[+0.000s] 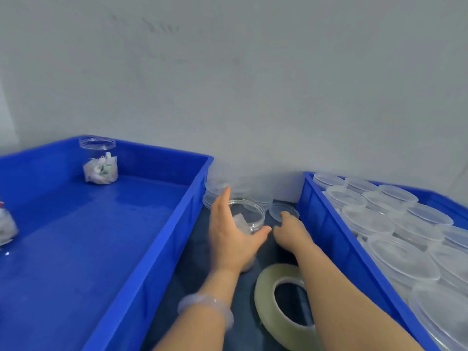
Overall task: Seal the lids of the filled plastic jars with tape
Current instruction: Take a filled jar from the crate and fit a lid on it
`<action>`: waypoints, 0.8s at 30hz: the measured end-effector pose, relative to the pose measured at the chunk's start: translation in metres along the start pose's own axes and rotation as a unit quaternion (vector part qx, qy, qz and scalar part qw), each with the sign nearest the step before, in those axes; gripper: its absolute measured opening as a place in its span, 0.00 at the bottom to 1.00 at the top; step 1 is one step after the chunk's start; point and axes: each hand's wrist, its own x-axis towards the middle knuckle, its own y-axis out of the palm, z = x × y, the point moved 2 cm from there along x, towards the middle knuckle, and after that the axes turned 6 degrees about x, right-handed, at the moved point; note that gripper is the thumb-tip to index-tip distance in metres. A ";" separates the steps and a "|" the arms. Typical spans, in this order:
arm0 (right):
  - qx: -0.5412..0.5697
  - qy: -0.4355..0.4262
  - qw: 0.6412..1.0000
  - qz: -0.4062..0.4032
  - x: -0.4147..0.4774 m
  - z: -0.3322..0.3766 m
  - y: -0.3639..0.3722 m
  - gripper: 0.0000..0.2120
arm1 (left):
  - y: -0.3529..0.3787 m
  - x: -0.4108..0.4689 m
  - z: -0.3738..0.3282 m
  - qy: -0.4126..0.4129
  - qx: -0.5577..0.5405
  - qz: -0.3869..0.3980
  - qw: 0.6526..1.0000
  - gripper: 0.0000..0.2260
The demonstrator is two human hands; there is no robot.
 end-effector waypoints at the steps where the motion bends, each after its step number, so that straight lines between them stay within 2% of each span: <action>1: -0.026 0.003 1.000 0.002 0.008 -0.003 0.004 0.28 | 0.003 0.000 0.003 -0.002 -0.012 -0.003 1.000 0.48; 4: -0.059 0.023 0.998 0.010 0.028 -0.010 0.017 0.32 | 0.009 -0.001 0.013 -0.007 -0.029 -0.021 0.999 0.47; 6: -0.099 0.014 0.995 -0.026 0.033 -0.013 0.025 0.32 | 0.011 -0.002 0.016 -0.005 -0.029 -0.026 0.999 0.46; 9: -0.112 -0.047 0.987 -0.103 0.025 -0.011 0.030 0.18 | 0.011 -0.003 0.015 -0.015 -0.033 -0.031 0.999 0.46; 10: -0.079 -0.071 0.985 -0.133 0.021 -0.008 0.028 0.15 | 0.010 -0.004 0.014 -0.025 -0.037 -0.028 0.999 0.46; 11: 0.008 -0.080 0.979 -0.187 0.017 -0.004 0.023 0.13 | 0.009 -0.005 0.014 -0.033 -0.040 -0.023 0.998 0.47; 12: 0.147 -0.052 0.956 -0.250 0.014 0.003 0.014 0.12 | 0.009 -0.005 0.013 -0.041 -0.041 -0.019 0.998 0.48; 13: 0.321 -0.002 0.896 -0.305 0.010 0.011 0.003 0.13 | 0.008 -0.005 0.013 -0.048 -0.040 -0.016 0.998 0.49; 14: 0.481 0.041 0.812 -0.328 0.007 0.019 -0.009 0.13 | 0.007 -0.006 0.012 -0.055 -0.041 -0.014 0.998 0.50; 15: 0.588 0.076 0.747 -0.300 0.002 0.029 -0.020 0.13 | 0.007 -0.006 0.012 -0.063 -0.042 -0.013 0.997 0.50; 16: 0.639 0.090 0.728 -0.233 -0.002 0.041 -0.027 0.13 | 0.006 -0.006 0.011 -0.074 -0.043 -0.011 0.996 0.51; 17: 0.622 0.084 0.761 -0.163 -0.007 0.054 -0.032 0.12 | 0.005 -0.007 0.010 -0.086 -0.042 -0.009 0.995 0.51; 18: 0.538 0.056 0.834 -0.107 -0.012 0.066 -0.032 0.12 | 0.004 -0.007 0.008 -0.101 -0.042 -0.006 0.994 0.51; 19: 0.405 0.012 0.911 -0.075 -0.021 0.078 -0.029 0.13 | 0.004 -0.008 0.007 -0.116 -0.044 -0.002 0.992 0.51; 20: 0.274 -0.035 0.958 -0.078 -0.029 0.087 -0.024 0.13 | 0.003 -0.009 0.006 -0.134 -0.050 0.004 0.990 0.50; 21: 0.197 -0.075 0.973 -0.093 -0.036 0.094 -0.020 0.12 | 0.002 -0.009 0.005 -0.152 -0.061 0.013 0.986 0.48; 22: 0.167 -0.106 0.974 -0.115 -0.044 0.099 -0.018 0.10 | 0.001 -0.009 0.005 -0.165 -0.074 0.023 0.983 0.46; 24: 0.129 -0.135 0.975 -0.120 -0.059 0.109 -0.018 0.14 | -0.005 -0.008 0.004 -0.176 -0.092 0.038 0.979 0.41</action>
